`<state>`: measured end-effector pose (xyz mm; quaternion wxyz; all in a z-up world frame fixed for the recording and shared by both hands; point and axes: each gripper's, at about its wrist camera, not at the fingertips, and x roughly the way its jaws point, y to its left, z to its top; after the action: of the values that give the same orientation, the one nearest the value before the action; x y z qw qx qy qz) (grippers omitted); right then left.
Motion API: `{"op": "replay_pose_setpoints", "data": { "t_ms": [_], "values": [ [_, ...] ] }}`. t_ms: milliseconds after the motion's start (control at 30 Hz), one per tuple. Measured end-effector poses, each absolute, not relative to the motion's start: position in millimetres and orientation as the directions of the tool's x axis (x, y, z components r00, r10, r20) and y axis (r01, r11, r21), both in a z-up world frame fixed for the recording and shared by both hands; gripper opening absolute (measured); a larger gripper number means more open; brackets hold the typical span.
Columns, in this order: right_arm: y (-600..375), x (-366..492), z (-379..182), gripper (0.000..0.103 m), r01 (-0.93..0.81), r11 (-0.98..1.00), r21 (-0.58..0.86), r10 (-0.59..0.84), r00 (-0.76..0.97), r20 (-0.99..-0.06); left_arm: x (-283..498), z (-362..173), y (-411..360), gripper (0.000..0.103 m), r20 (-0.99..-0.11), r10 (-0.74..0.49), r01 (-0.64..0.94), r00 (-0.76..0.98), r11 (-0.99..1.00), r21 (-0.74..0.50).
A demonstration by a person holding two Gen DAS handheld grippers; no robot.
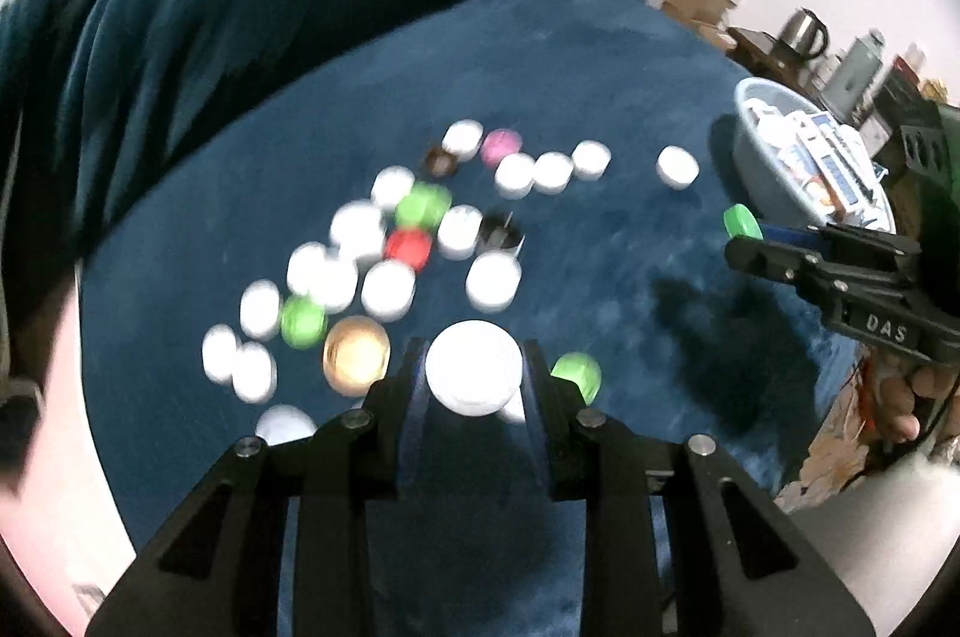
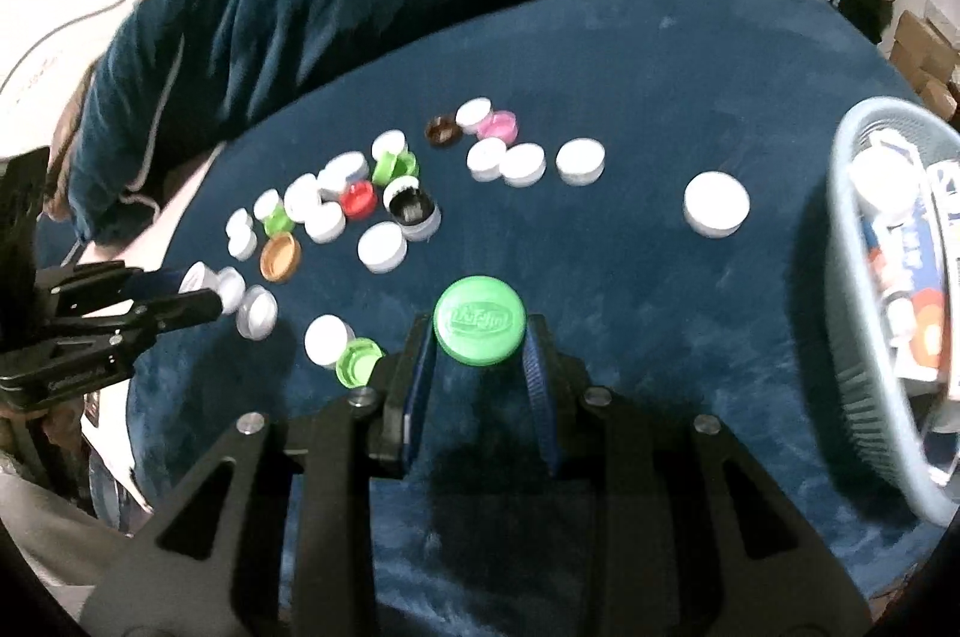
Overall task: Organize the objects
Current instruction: 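Carry both caps over the blue basket and open both grippers to drop them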
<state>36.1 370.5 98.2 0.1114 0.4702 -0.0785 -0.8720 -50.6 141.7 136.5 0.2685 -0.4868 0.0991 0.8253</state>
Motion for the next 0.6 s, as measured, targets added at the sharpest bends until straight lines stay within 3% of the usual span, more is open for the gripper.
{"op": "replay_pose_setpoints", "data": {
  "t_ms": [267,600],
  "values": [
    [430.5,40.9,141.5,0.031,0.01,-0.965,0.261,-0.207,-0.634,-0.745,-75.5,196.8,248.6,0.03,-0.797,0.469,-0.67,-0.382,-0.734,-0.111],
    [544.8,42.9,174.9,0.03,-0.239,-0.934,0.264,-0.029,-0.687,-0.726,-85.7,201.8,409.0,0.03,-0.775,0.587,-0.739,-0.235,-0.626,-0.249]
  ]
}}
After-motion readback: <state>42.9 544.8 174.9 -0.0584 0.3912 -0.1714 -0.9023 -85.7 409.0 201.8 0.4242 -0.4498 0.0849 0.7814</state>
